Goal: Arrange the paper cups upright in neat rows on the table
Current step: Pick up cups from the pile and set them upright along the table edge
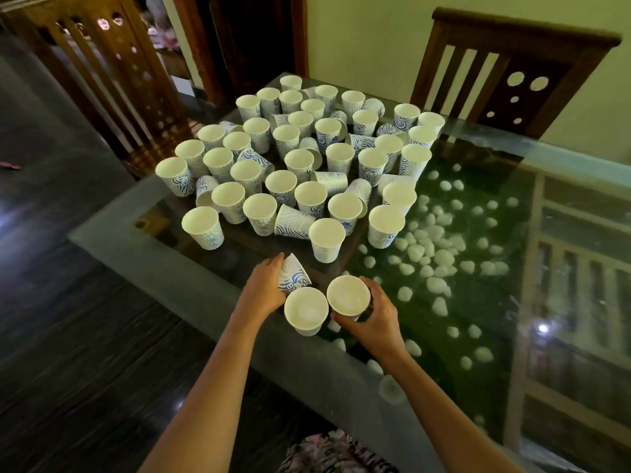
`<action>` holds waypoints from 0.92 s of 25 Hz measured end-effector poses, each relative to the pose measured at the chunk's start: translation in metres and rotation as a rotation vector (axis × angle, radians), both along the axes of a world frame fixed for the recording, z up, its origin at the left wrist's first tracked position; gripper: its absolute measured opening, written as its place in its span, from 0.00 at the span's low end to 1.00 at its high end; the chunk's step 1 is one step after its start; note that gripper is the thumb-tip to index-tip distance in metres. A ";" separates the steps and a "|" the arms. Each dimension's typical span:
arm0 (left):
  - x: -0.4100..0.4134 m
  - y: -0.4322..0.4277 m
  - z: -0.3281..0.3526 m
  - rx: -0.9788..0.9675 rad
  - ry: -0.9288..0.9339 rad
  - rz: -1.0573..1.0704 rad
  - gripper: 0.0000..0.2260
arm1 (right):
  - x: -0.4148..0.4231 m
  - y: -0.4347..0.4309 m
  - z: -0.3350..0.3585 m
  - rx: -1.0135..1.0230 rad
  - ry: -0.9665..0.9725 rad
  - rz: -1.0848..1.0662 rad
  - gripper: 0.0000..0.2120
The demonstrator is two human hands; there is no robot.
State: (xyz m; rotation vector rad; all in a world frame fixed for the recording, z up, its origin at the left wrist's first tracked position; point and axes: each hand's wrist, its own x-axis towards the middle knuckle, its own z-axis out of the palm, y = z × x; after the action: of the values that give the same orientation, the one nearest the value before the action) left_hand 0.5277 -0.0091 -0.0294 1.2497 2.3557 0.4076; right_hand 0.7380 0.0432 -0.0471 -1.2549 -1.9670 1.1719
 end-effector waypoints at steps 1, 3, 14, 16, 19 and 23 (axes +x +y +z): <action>0.000 0.000 -0.001 0.012 0.014 0.004 0.37 | 0.000 0.001 0.000 0.006 0.002 -0.002 0.38; 0.000 0.000 0.000 0.079 -0.005 0.071 0.35 | 0.000 0.003 -0.001 0.019 0.002 -0.006 0.37; 0.020 -0.040 -0.004 0.636 -0.523 0.659 0.34 | 0.003 0.006 -0.003 0.000 -0.024 -0.031 0.40; 0.027 -0.036 0.010 0.685 -0.499 0.586 0.34 | 0.006 0.006 0.001 -0.023 -0.013 -0.051 0.41; 0.041 -0.024 0.033 0.738 -0.480 0.460 0.33 | 0.017 0.002 0.012 -0.014 0.018 -0.098 0.41; 0.077 0.000 0.052 0.740 -0.409 0.237 0.33 | 0.048 0.001 0.030 0.001 0.053 -0.220 0.41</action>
State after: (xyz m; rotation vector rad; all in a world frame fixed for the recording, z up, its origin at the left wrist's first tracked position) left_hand 0.6042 -0.0092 0.0230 1.0154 2.0421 1.5562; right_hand 0.7862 0.0445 -0.0172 -1.3851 -1.7405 1.0828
